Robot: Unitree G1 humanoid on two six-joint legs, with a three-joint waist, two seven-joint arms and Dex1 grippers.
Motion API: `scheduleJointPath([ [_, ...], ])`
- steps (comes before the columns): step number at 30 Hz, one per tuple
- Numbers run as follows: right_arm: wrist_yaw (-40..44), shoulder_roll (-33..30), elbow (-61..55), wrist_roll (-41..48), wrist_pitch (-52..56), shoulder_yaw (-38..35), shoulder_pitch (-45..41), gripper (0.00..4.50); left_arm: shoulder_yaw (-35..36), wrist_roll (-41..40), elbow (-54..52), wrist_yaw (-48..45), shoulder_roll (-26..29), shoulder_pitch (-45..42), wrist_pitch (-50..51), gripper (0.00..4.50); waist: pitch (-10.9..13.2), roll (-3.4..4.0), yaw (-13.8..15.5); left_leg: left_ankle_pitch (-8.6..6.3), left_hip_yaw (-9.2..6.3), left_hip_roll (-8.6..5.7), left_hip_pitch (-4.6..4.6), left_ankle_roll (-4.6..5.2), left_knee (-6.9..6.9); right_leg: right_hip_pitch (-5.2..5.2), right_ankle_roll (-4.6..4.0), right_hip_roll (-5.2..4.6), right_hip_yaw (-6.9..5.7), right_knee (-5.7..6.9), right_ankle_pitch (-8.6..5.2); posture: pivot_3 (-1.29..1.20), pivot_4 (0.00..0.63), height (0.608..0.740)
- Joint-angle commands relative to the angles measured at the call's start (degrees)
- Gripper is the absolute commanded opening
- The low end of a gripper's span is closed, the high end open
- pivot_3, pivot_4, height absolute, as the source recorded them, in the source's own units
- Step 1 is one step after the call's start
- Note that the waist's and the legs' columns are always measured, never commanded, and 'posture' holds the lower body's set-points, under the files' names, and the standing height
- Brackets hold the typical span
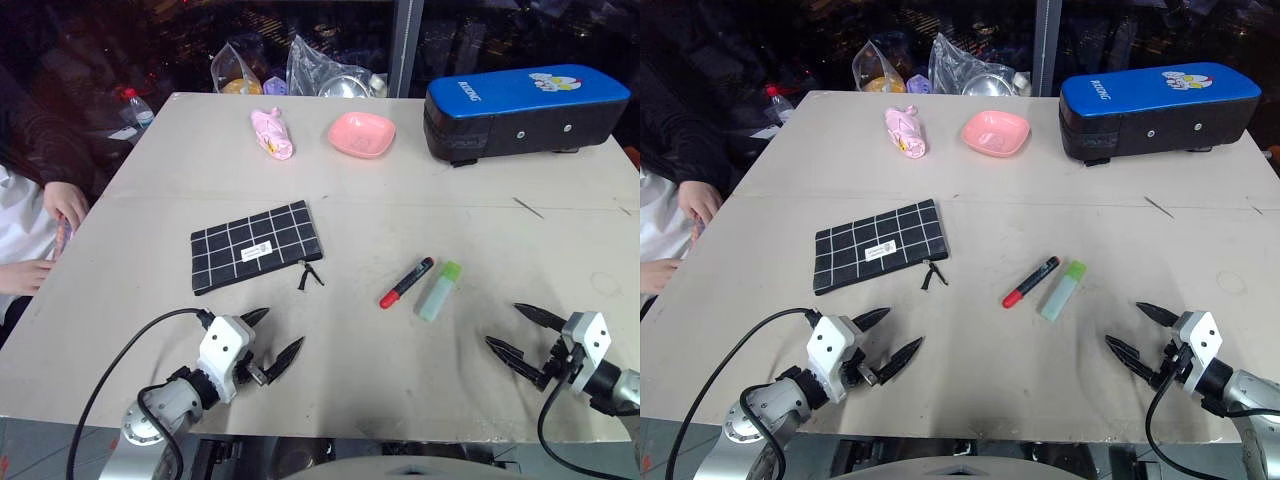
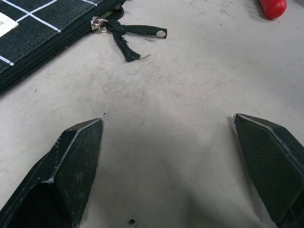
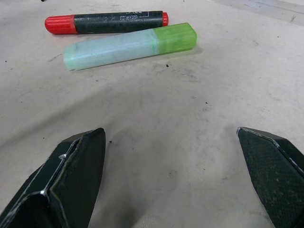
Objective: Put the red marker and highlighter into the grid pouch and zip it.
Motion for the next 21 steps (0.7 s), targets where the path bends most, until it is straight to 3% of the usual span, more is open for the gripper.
scheduleJointPath([
  [1,0.81,-0.64,-0.02,0.46,-0.98,-1.07,-0.96,4.49,0.85,0.00,-0.54,0.09,0.09,0.43,-1.50,4.49,0.00,0.00,0.00,0.00,0.00,0.00,0.00,0.00,0.01,0.00,0.00,0.00,0.00,0.00,0.00,0.00,0.150,0.740],
  [13,1.95,-0.33,-1.00,0.39,-1.24,-0.98,-1.27,4.49,1.67,-1.13,2.18,-1.17,0.46,-0.06,-3.76,4.49,0.01,0.01,0.00,0.00,-0.01,0.01,0.00,0.00,0.05,0.01,0.01,0.05,0.00,0.03,0.01,0.00,0.150,0.740],
  [21,5.47,-1.86,-11.19,4.83,2.68,1.53,-2.96,4.49,10.01,-6.52,6.21,-9.34,7.63,-1.81,-5.61,4.49,0.03,0.03,-0.17,0.01,-0.02,0.18,0.02,-0.01,0.13,0.00,0.00,0.18,-0.03,0.11,0.02,0.00,0.150,0.740],
])
